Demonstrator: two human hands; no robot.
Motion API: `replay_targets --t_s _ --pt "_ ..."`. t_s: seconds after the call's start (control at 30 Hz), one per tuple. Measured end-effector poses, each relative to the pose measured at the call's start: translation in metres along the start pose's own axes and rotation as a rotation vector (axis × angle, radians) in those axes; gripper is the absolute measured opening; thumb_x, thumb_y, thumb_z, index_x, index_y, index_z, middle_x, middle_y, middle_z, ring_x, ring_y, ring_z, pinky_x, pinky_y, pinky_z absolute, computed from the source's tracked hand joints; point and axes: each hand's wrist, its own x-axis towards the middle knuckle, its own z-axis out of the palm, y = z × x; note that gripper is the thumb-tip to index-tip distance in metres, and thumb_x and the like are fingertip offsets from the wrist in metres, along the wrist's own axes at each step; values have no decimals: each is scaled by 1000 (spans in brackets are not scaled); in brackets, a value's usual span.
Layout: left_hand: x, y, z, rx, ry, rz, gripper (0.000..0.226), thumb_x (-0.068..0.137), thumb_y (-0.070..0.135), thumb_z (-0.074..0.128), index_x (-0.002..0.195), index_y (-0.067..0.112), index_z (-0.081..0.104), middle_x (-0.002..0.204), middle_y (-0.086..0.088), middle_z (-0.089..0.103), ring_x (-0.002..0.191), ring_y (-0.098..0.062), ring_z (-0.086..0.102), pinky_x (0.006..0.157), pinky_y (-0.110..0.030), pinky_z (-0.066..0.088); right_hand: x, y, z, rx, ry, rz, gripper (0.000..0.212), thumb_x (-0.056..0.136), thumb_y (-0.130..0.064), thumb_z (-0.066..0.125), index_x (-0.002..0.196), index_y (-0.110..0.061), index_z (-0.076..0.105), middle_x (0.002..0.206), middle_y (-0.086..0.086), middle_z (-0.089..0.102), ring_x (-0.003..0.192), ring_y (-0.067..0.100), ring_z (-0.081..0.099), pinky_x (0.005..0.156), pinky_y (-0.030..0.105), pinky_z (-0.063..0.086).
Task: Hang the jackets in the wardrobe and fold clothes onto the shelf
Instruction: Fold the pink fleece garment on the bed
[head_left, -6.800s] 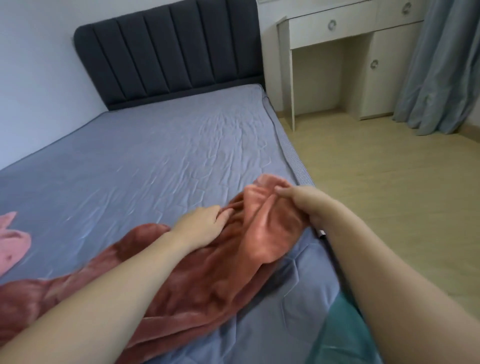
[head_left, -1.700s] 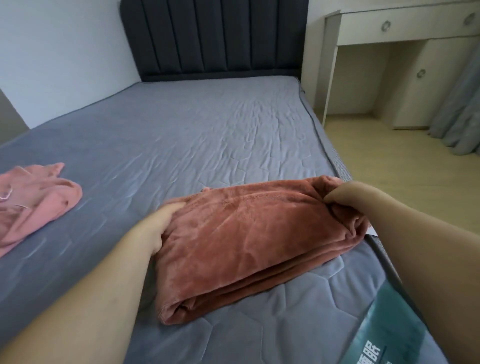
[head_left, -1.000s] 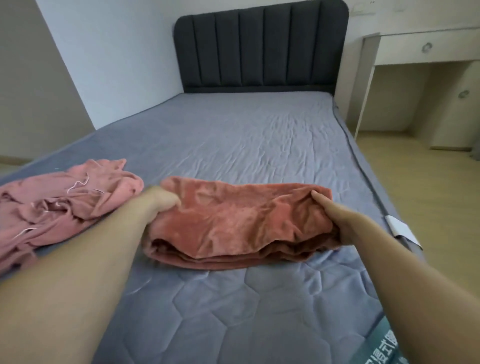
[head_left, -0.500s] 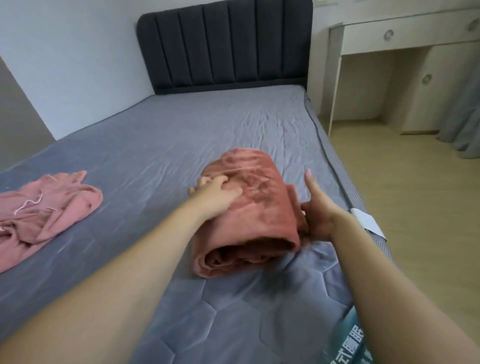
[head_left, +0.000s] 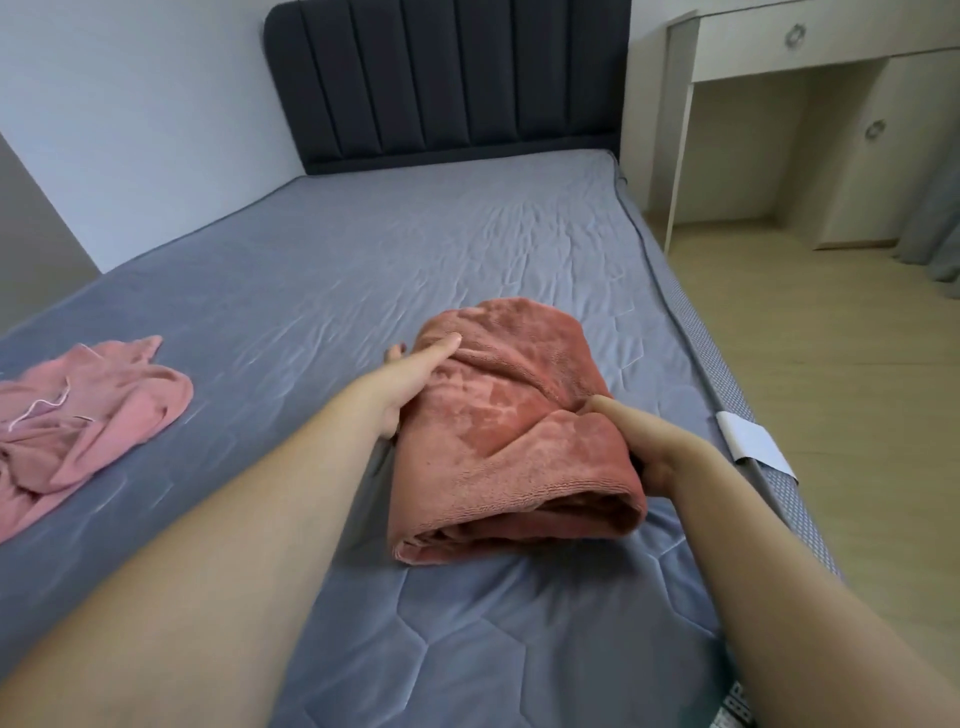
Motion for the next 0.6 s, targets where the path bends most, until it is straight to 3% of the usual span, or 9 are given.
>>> replay_targets --t_s 0.07,0.13,0.23,0.3,0.37,0.43,0.5,0.57,0.6 --pt "14 -5 10 -22 -113 -24 109 53 65 85 143 17 45 124 -5 66 106 -27 67 92 -46 54 2 3 0 24 20 -6 25 75 -29 59 94 -13 61 81 10 60 79 26 58 77 38 44" --pt "27 -15 19 60 8 11 111 48 54 89 140 12 45 130 -5 59 109 -24 62 94 -37 49 4 6 0 34 27 0 32 75 -33 60 100 -12 64 90 12 61 85 28 58 80 40 44" --pt "44 -28 19 214 193 -8 100 61 42 87 143 13 36 135 -9 53 112 -25 56 84 -32 41 6 6 1 -27 81 -6 37 78 -35 63 101 -6 66 95 16 66 90 32 63 83 45 49" --pt "46 -19 20 398 238 13 105 62 50 82 147 16 29 141 -11 48 123 -28 52 88 -32 42 7 7 0 -29 142 -42 40 82 -32 64 108 -1 67 94 15 71 87 30 67 82 42 54" --pt "45 2 24 605 236 193 108 54 74 68 145 30 30 143 -11 41 130 -30 45 102 -36 40 4 8 -5 16 128 -61 42 83 -33 67 113 -3 67 91 10 74 82 24 70 72 33 56" --pt "43 22 27 692 56 374 101 44 89 59 131 39 47 141 -4 43 123 -16 50 100 -34 42 -3 6 -10 -3 -24 -24 53 80 -48 71 117 -10 66 98 8 75 87 22 72 71 31 57" --pt "43 35 27 791 -126 388 95 42 94 59 115 34 58 128 5 58 103 -3 60 84 -26 47 -13 -1 -12 -149 -178 23 74 67 -67 73 120 -16 64 100 8 74 85 23 72 68 34 57" --pt "47 38 27 913 -137 343 104 42 99 55 118 29 61 119 8 63 103 -11 62 90 -33 48 -20 -7 -9 -280 -255 45 92 50 -66 84 122 -15 59 93 11 72 73 22 70 59 33 55" --pt "49 39 29 943 -134 331 105 42 101 51 119 31 63 119 9 64 104 -14 62 94 -36 47 -23 -6 -9 -323 -267 47 95 44 -56 90 123 -16 57 97 13 71 77 24 69 63 35 55"
